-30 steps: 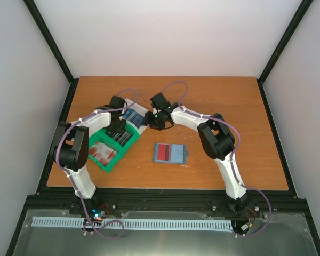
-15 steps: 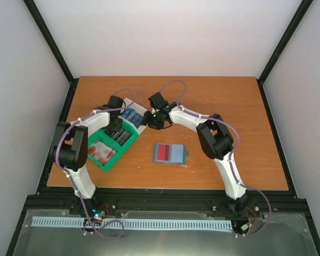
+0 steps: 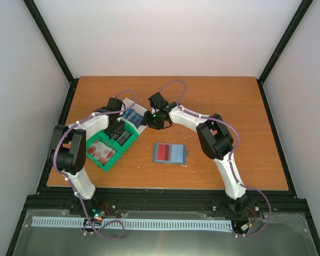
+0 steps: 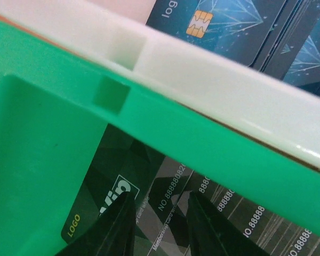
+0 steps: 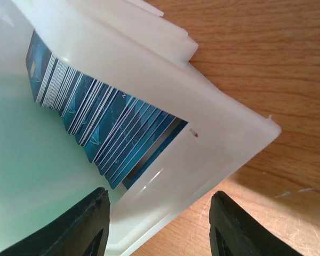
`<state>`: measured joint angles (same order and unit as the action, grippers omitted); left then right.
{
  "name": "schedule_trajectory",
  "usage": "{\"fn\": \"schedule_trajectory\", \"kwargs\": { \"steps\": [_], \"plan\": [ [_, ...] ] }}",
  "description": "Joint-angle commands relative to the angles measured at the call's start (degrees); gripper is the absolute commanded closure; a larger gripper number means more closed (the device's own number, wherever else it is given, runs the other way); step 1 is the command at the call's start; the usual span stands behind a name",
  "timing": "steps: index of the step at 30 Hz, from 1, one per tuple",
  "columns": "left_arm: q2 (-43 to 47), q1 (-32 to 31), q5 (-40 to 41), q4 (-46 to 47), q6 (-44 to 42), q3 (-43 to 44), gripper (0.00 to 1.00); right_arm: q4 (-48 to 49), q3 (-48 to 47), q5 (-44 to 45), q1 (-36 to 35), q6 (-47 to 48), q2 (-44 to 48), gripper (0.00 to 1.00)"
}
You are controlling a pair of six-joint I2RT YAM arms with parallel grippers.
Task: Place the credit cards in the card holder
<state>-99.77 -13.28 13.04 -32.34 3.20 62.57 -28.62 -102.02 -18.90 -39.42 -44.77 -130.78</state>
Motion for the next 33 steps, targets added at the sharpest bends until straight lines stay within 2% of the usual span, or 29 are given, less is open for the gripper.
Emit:
{"fn": "schedule_trajectory", "kwargs": {
  "steps": [1,5,12,17,20,25,33],
  "plan": [
    [0.4,0.1,-1.0,1.7,-2.1,-0.4,0.69,-6.3,0.1,2.1,0.4,2.2,-3.7,0.5],
    [-0.2,0.1,1.9,1.4,-1.7,-0.4,0.71,-7.6,-2.3,2.3,1.8,4.4,-5.6,0.53],
    [-1.9,0.1,9.1,0.1,-0.3,1.4,0.82,-10.2,-6.1,4.0,3.1,6.9,-8.4,0.55],
    [-1.2,0.1,10.6,0.9,-0.4,2.1,0.84,-10.9,-6.3,5.2,3.1,7.6,-8.7,0.55],
    [-0.5,0.2,5.8,1.3,-1.8,2.5,0.81,-10.9,-6.3,5.1,3.1,8.1,-8.7,0.55],
    [3.4,0.2,-6.4,4.0,-4.9,-0.8,0.66,-10.2,-6.9,3.8,3.2,9.6,-9.0,0.55],
    [0.7,0.1,-4.6,2.9,-4.1,0.1,0.63,-11.6,-10.8,1.1,5.7,17.1,-12.0,0.55]
  ]
}}
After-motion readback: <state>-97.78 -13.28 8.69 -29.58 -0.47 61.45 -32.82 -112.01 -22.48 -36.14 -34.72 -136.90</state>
